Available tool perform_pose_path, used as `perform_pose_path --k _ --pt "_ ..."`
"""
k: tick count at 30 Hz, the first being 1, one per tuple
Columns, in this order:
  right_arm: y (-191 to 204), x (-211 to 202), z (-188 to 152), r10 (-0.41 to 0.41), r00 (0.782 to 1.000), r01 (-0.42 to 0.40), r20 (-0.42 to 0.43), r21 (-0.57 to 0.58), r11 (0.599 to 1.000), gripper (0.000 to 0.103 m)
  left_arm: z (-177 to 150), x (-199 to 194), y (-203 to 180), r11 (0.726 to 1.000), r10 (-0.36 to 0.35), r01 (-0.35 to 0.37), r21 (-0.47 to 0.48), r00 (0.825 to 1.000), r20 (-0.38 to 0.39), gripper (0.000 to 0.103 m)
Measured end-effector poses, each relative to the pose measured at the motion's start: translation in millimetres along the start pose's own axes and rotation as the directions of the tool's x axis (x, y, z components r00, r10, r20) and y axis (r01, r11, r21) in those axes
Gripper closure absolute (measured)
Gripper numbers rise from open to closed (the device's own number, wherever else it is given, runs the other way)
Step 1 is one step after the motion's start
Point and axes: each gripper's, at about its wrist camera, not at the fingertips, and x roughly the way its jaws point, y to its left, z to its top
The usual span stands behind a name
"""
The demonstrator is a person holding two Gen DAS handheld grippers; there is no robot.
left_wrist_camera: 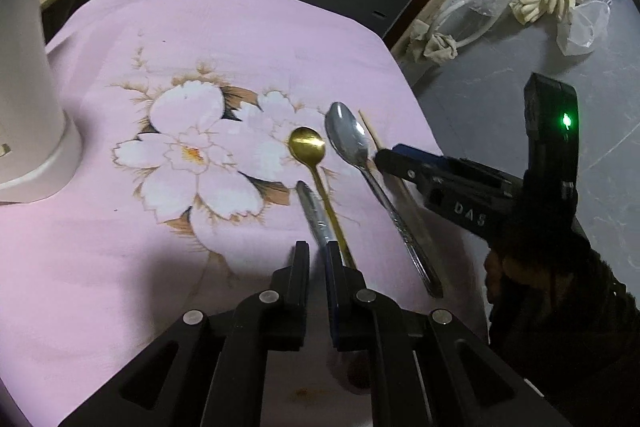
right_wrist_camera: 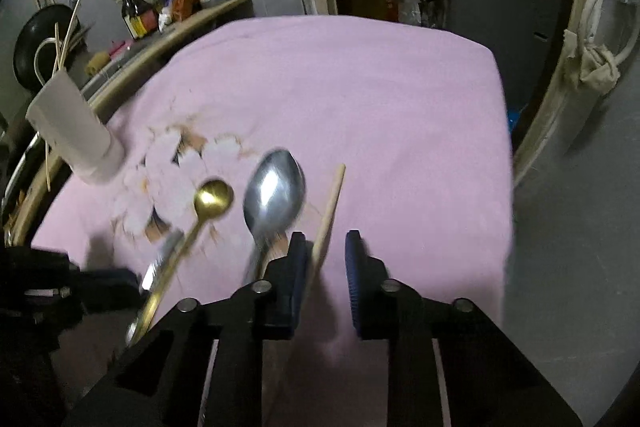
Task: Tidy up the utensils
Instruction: 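Grasp a silver utensil handle with the left tool while the right tool approaches a chopstick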
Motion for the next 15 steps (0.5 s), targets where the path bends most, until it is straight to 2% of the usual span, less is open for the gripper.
perform_pose_path --k 7,11,15 --pt "-17.0 -13.9 -10.1 0.025 1.0 -0.024 -0.017 0.051 0.998 0.09 7.0 11.6 -6.5 1.0 0.0 0.002 0.03 0.999 -0.049 0.095" --pt "-18.5 -4.9 -4.2 0.016 0.999 -0.014 -0.031 0.057 0.998 0.09 17.3 18.9 -2.7 1.0 -0.02 0.02 0.0 0.995 -0.1 0.095" --pt "-12.7 0.9 3.0 -0.002 0.999 0.005 -0.045 0.068 0.998 0.09 19.8 24.3 -2.4 1.0 -0.028 0.026 -0.019 0.993 -0.116 0.094"
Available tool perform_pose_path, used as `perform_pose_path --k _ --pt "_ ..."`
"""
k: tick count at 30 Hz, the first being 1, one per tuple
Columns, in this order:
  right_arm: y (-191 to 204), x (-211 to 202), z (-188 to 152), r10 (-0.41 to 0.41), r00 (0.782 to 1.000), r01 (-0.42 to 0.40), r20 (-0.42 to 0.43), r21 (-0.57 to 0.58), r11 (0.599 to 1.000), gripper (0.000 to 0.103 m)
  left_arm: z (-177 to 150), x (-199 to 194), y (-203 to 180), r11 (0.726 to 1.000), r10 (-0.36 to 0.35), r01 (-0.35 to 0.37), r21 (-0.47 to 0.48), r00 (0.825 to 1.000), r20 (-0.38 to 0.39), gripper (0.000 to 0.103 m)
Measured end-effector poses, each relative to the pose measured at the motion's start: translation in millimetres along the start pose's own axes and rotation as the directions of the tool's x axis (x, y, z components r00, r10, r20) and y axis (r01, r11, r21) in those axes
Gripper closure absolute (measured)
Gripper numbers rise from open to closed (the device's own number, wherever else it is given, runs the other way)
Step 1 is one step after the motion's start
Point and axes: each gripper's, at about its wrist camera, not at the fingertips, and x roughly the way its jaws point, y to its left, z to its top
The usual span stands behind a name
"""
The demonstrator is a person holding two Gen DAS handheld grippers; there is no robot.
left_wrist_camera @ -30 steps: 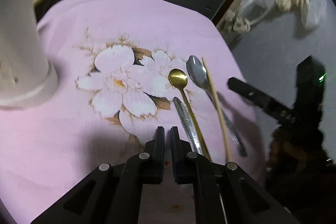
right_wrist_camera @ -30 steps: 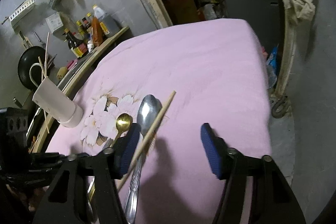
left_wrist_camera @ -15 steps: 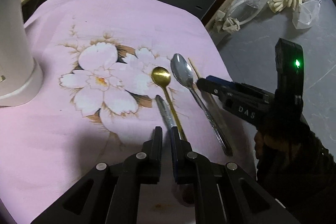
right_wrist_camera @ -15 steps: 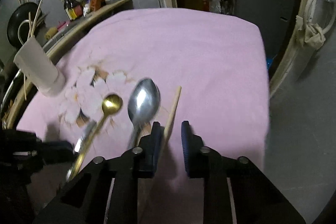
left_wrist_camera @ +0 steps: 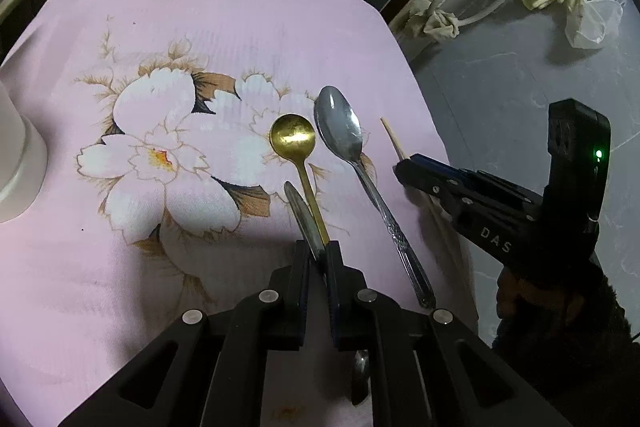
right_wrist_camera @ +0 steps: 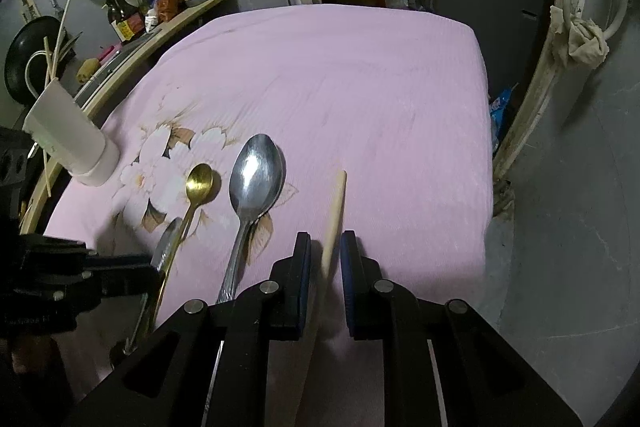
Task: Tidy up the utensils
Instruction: 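Lift the silver knife with the left tool while the right tool lifts the chopstick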
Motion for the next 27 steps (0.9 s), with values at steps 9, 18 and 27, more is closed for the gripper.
perform_pose_path --k 9,18,27 --pt "12.7 6.9 12.0 -0.068 0.993 0.069 -0.096 0.01 0.998 0.089 5.2 5.1 -5.1 0.999 0.03 -0.031 -0.019 0.999 -0.021 0.096" --pt "-1.0 -34.3 1.1 0.053 0.997 -0.065 0.057 0.233 0.97 0.098 -2.1 -19.8 -3.5 0.995 0.073 -0.068 -0.066 0.995 0.073 0.101" --pt "16.9 -87.9 -17.2 0.075 0.962 -0.152 0.262 0.289 0.945 0.098 -5.5 -62.5 -3.3 0.996 0.082 -0.086 0.018 0.984 0.159 0.101"
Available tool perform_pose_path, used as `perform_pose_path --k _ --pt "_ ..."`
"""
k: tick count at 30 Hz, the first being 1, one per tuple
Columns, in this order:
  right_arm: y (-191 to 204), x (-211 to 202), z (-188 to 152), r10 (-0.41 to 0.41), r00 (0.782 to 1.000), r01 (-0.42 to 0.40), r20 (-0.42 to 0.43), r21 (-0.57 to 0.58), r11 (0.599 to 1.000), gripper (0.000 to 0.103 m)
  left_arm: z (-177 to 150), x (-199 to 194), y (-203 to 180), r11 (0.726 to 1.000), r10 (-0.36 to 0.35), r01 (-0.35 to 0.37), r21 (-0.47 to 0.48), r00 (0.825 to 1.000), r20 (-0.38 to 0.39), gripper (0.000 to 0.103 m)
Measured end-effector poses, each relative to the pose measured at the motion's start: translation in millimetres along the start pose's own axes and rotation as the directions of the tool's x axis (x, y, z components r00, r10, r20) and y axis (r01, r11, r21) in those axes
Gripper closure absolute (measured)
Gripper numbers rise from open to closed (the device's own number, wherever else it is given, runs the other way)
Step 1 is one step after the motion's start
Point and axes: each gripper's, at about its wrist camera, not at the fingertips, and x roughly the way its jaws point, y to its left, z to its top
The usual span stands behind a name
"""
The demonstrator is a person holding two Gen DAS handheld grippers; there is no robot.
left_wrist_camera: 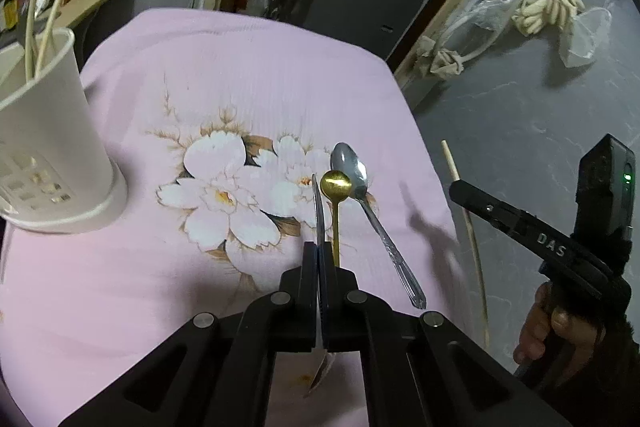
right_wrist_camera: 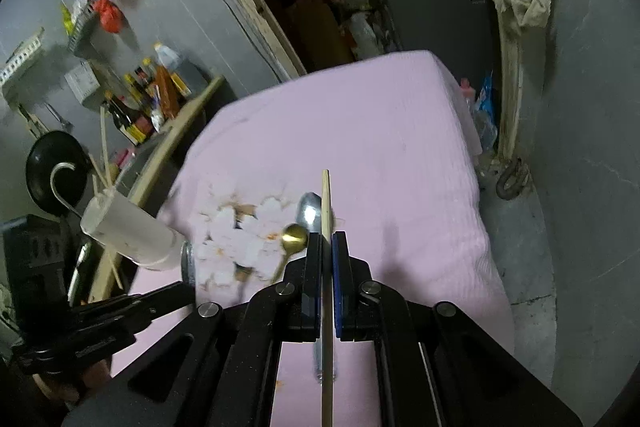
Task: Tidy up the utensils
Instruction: 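Lift the silver knife with the left tool while the right tool lifts the chopstick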
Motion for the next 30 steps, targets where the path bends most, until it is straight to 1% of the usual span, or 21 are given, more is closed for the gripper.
perform_pose_path --k 3,5,7,8,11,15,19,25,28,30 --pt "10.1 -17.3 -0.2 0.041 0.995 -0.041 0.091 0.005 0.999 0.098 -1.2 -16.0 3.2 1.0 -0.018 0.018 0.011 0.999 0.032 0.101" --pt "19.8 -27.5 -0.7 0.064 0.987 -0.064 0.15 -0.004 0.998 0.098 0.7 -30.9 5.1 0.999 -0.038 0.036 0.022 0.996 0.075 0.101" --pt "34.2 -36.6 -1.0 0.088 0.974 -0.086 0.211 -0.017 0.996 0.098 6.5 -42.4 6.2 0.998 -0.056 0.052 0.031 0.991 0.119 0.101" --pt "44.1 -41.0 -0.4 0.103 0.963 -0.099 0.247 -0.028 0.995 0.098 9.1 -51.6 8.8 0.998 -0.063 0.059 0.037 0.988 0.144 0.101" --pt "68.4 -46.8 3.6 0.132 0.942 -0.117 0.307 -0.066 0.991 0.098 18.2 -75.5 17.0 0.996 -0.07 0.058 0.062 0.975 0.209 0.101" --pt "102.5 -53.8 9.3 0.175 0.912 -0.135 0.372 -0.13 0.982 0.098 31.8 -103.2 29.1 0.995 -0.084 0.065 0.079 0.96 0.268 0.101" --pt "144.0 -55.3 21.8 0.231 0.872 -0.157 0.431 -0.2 0.967 0.098 43.9 -135.4 43.8 0.993 -0.088 0.06 0.098 0.943 0.32 0.102" --pt "195.6 -49.3 37.3 0.28 0.817 -0.177 0.504 -0.243 0.954 0.098 57.9 -177.1 75.9 0.995 -0.064 0.029 0.096 0.923 0.379 0.101" --pt "222.5 -38.5 42.6 0.288 0.798 -0.168 0.53 -0.263 0.95 0.098 63.1 -191.9 93.0 0.997 -0.042 0.01 0.079 0.915 0.402 0.101" --pt "237.0 -31.3 44.3 0.286 0.79 -0.164 0.543 -0.262 0.951 0.098 67.5 -202.3 106.1 0.998 -0.019 -0.009 0.066 0.906 0.423 0.101"
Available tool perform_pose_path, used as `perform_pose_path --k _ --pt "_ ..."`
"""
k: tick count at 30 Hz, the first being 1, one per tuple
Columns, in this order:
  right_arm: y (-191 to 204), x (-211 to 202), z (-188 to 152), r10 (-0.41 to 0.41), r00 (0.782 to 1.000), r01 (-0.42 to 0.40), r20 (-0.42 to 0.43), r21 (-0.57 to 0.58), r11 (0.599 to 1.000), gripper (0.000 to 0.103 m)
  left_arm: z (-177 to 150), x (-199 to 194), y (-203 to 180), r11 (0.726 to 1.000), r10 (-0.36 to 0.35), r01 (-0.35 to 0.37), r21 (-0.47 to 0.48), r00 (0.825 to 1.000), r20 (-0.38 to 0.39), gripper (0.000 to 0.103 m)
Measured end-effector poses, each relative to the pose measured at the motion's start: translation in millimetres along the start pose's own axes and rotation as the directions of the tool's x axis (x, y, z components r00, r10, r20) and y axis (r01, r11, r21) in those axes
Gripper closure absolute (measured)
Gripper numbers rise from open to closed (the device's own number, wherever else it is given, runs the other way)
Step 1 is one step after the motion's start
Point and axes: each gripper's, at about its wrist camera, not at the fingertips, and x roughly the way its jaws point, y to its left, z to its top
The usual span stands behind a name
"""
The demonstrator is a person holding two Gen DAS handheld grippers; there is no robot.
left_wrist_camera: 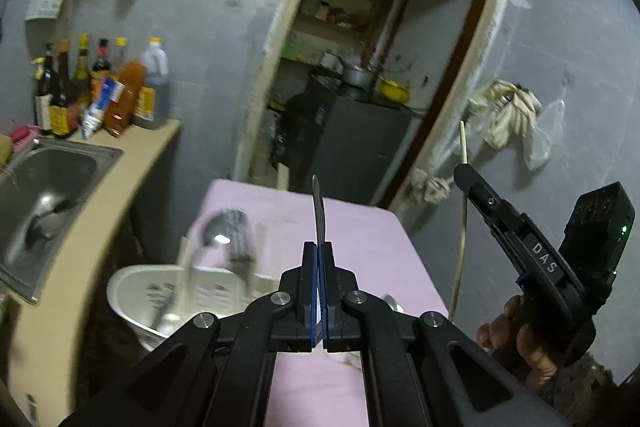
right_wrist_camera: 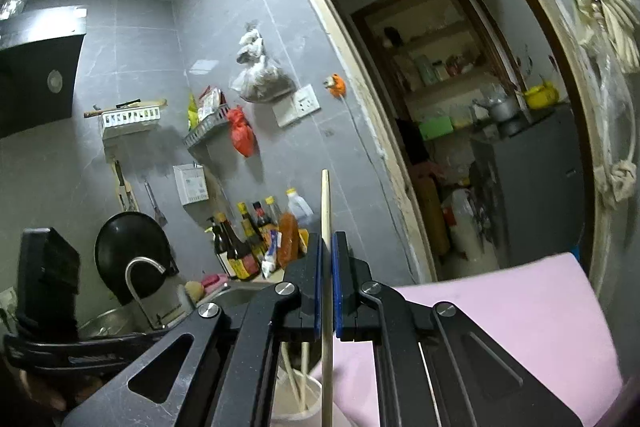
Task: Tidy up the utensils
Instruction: 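Lift the silver knife with the left tool while the right tool lifts the chopstick, then lower both held utensils into the white caddy and open both tools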
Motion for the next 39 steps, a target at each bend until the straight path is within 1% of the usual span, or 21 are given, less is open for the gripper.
perform_pose_path --k 5,8,12,17,26,35,39 --pt "28.1 29.1 -8.4 -0.017 0.999 0.016 0.039 0.019 1.0 0.098 16.5 -17.0 40.3 0.997 0.077 -0.075 -0.025 0.996 0.055 0.101" --pt "34.6 44.8 -18.1 -0.024 0.998 0.022 0.054 0.037 0.999 0.098 21.2 -17.6 66.4 0.992 0.119 -0.115 -0.056 0.99 0.073 0.101" --pt "35.7 62.6 -31.9 -0.029 0.998 0.025 0.053 0.062 0.998 0.098 22.5 -10.7 90.0 0.987 0.149 -0.144 -0.077 0.986 0.069 0.101" --pt "30.5 73.3 -46.5 -0.047 0.997 0.042 0.055 0.086 0.995 0.098 14.1 5.8 112.8 0.982 0.164 -0.16 -0.099 0.986 0.036 0.101" --pt "22.5 82.4 -62.5 -0.077 0.996 0.072 0.043 0.105 0.992 0.098 -3.0 25.8 122.3 0.977 0.185 -0.185 -0.103 0.983 -0.01 0.101" --pt "24.4 85.1 -68.1 -0.07 0.997 0.069 0.018 0.045 0.997 0.098 -9.3 33.0 122.0 0.977 0.188 -0.191 -0.09 0.981 -0.038 0.101" --pt "22.7 85.8 -70.5 -0.06 0.998 0.06 -0.012 0.037 0.998 0.098 -11.0 35.4 121.9 0.978 0.187 -0.191 -0.079 0.981 -0.057 0.101"
